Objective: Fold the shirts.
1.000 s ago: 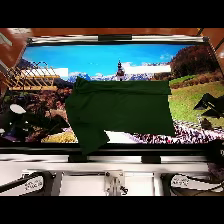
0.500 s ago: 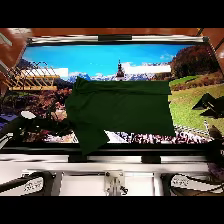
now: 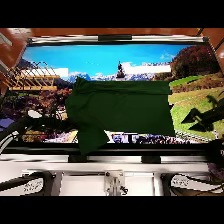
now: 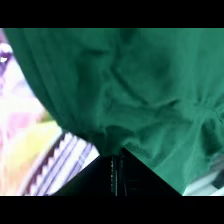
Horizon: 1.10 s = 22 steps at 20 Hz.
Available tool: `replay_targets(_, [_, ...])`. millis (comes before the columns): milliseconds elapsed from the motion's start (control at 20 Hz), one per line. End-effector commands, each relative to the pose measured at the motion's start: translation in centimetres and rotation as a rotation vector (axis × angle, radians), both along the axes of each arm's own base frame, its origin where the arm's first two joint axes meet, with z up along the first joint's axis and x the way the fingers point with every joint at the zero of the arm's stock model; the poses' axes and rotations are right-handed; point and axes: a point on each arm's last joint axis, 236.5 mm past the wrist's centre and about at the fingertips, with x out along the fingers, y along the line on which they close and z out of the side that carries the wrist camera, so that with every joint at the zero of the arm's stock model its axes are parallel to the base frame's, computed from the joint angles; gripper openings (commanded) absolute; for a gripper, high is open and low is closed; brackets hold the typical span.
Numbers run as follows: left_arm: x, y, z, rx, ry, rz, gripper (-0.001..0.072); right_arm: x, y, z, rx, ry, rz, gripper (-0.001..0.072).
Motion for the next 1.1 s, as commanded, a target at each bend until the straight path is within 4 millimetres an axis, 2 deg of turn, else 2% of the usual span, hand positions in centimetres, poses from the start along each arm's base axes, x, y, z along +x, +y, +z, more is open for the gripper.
replay_targets(0, [-0.5, -0.8, 1.6, -0.041, -0.034, -0.090, 0.0036, -1.5, 2.0, -3.5, 0.047, 0.009, -0.017, 0.0581])
replay_targets(100, [-0.4, -0.8, 2.0, -0.044, -0.040, -0.091, 0.0036, -1.9, 1.8, -4.3, 0.029, 0.010, -0.015, 0.0580])
replay_targets(400, [-0.5, -0.9, 2.1, -0.047, -0.040, -0.096, 0.0036, -1.6, 1.7, -5.1, 0.017, -0.005, -0.033, 0.0578])
replay_targets(600, [-1.1, -1.2, 2.4, -0.062, -0.027, -0.114, 0.0036, 0.0, 2.3, -5.4, 0.036, -0.065, -0.095, 0.0576])
replay_targets(700, [-1.0, -1.2, 2.5, -0.062, -0.030, -0.114, 0.0036, 0.6, 2.8, -5.3, 0.048, -0.081, -0.101, 0.0575])
replay_targets(1000, [-1.0, -1.2, 2.6, -0.061, -0.035, -0.114, 0.0036, 0.6, 4.9, -5.9, -0.002, -0.063, 0.023, 0.0575])
replay_targets(1050, [-0.9, -1.2, 2.7, -0.061, -0.038, -0.115, 0.0036, 0.6, 5.1, -5.9, -0.002, -0.062, 0.030, 0.0534])
